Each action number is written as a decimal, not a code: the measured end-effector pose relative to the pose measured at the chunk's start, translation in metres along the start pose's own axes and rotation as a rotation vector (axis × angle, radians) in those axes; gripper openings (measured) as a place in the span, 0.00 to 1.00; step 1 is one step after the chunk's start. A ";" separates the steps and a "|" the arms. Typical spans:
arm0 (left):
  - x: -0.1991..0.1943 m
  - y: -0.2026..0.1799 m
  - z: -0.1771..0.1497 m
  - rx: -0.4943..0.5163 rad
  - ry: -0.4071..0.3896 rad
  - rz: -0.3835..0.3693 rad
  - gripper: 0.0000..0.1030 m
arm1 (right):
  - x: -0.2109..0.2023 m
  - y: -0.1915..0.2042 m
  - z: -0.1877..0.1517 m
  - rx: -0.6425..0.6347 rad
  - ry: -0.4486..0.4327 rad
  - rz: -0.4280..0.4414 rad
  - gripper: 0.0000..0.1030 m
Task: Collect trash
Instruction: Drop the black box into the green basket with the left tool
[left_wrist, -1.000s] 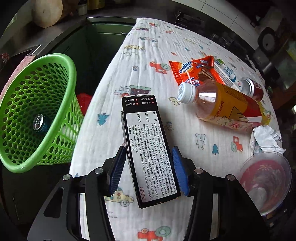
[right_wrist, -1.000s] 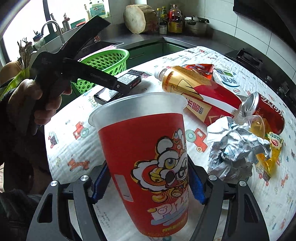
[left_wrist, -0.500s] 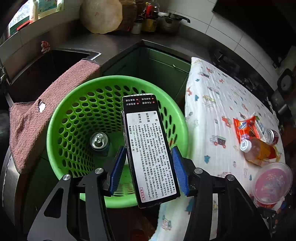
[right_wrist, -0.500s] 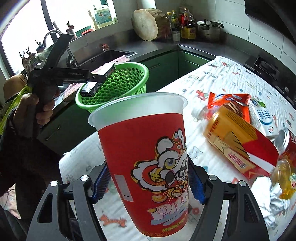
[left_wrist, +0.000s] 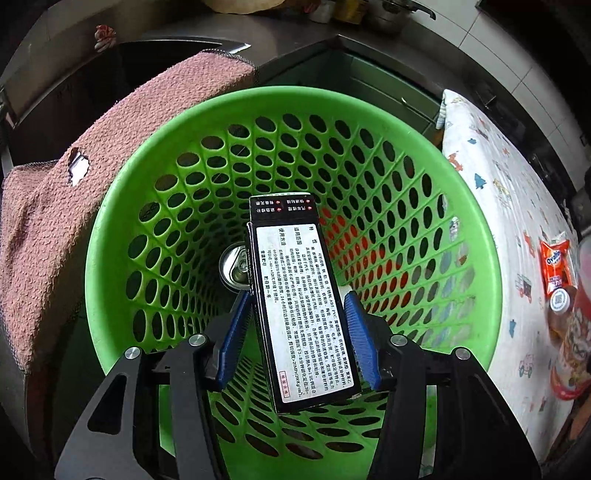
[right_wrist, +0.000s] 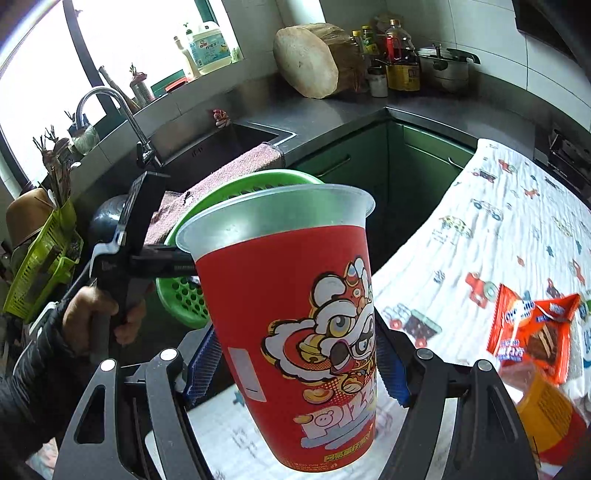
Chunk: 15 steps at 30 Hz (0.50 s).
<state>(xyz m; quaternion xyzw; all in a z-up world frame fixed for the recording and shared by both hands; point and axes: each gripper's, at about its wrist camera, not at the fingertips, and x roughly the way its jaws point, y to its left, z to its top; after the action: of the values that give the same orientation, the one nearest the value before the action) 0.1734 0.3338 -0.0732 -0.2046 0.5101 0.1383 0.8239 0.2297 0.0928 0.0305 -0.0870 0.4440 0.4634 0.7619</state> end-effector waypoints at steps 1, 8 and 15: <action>0.003 0.002 -0.001 -0.003 0.008 -0.001 0.51 | 0.006 0.001 0.007 0.000 0.001 0.003 0.69; -0.002 0.002 -0.001 0.001 -0.015 -0.035 0.56 | 0.046 0.008 0.046 0.017 0.008 0.016 0.69; -0.031 0.016 -0.006 -0.035 -0.078 -0.044 0.67 | 0.080 0.023 0.063 0.001 0.034 0.030 0.69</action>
<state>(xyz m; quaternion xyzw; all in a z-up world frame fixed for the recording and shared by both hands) 0.1478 0.3446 -0.0510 -0.2245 0.4704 0.1368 0.8424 0.2634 0.1899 0.0132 -0.0877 0.4587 0.4730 0.7471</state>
